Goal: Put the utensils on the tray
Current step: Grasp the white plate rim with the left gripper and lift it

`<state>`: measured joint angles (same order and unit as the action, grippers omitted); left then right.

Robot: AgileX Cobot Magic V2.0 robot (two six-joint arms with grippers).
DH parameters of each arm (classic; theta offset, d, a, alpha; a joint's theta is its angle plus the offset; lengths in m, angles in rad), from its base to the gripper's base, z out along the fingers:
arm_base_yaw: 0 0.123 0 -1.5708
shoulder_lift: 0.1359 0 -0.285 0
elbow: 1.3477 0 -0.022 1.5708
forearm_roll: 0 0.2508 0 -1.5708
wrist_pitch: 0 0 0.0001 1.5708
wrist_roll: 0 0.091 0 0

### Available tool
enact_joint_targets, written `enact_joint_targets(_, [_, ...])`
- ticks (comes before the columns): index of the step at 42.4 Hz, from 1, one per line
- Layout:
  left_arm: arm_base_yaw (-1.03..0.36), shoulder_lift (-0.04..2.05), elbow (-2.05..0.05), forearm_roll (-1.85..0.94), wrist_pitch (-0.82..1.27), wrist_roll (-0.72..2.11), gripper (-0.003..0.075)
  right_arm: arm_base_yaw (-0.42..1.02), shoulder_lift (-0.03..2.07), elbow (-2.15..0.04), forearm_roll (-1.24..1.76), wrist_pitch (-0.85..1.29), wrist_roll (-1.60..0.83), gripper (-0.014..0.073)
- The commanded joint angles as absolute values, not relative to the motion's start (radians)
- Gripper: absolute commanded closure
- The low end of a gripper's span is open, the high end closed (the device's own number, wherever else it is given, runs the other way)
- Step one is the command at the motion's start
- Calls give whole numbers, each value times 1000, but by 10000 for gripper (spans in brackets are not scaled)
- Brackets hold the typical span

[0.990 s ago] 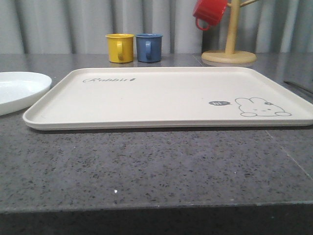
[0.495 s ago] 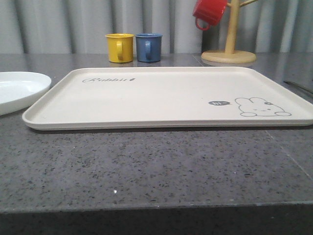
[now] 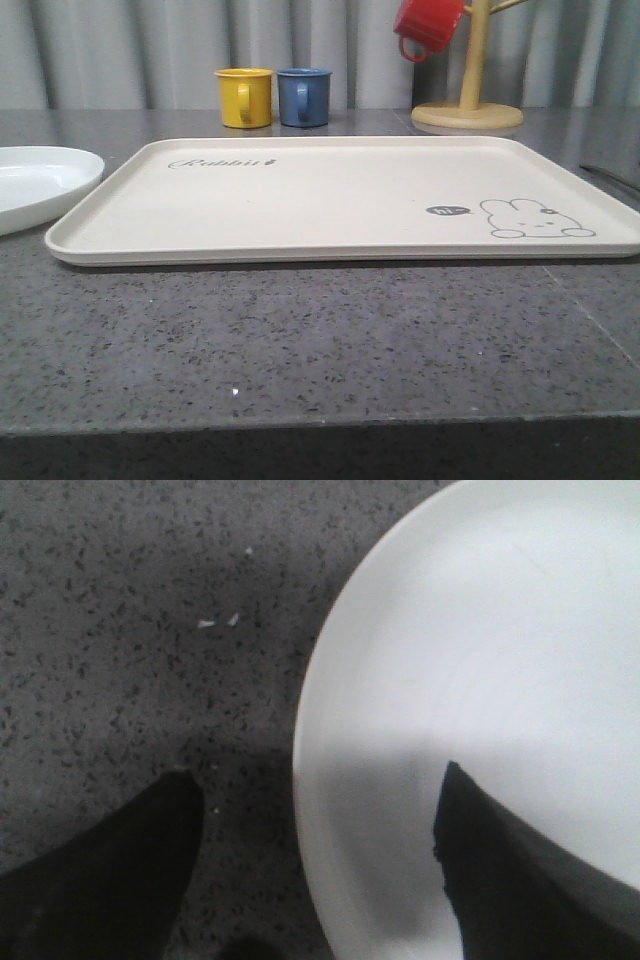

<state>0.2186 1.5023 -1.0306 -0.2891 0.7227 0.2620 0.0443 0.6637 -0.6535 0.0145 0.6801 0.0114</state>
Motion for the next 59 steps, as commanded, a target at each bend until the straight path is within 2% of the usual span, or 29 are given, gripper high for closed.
enact_joint_targets(1, [219, 1495, -1063, -314, 673, 267, 330, 40, 673, -688, 0, 624, 6, 67])
enact_joint_targets(6, [219, 1503, -1063, -314, 673, 267, 449, 40, 673, -688, 0, 624, 6, 67])
enact_joint_targets(15, [219, 1499, -1063, -314, 678, 267, 733, 40, 673, -688, 0, 624, 6, 67])
enact_joint_targets(21, [219, 1458, -1073, -314, 690, 267, 741, 40, 673, -688, 0, 624, 6, 67])
enact_joint_targets(31, [187, 1389, -1202, -399, 752, 267, 741, 40, 673, -688, 0, 624, 6, 67])
enact_joint_targets(50, [-201, 1434, -1265, -401, 628, 267, 741, 40, 673, -688, 0, 624, 6, 67])
enact_joint_targets(59, [-293, 1535, -1265, -401, 617, 267, 741, 40, 673, -688, 0, 624, 6, 67])
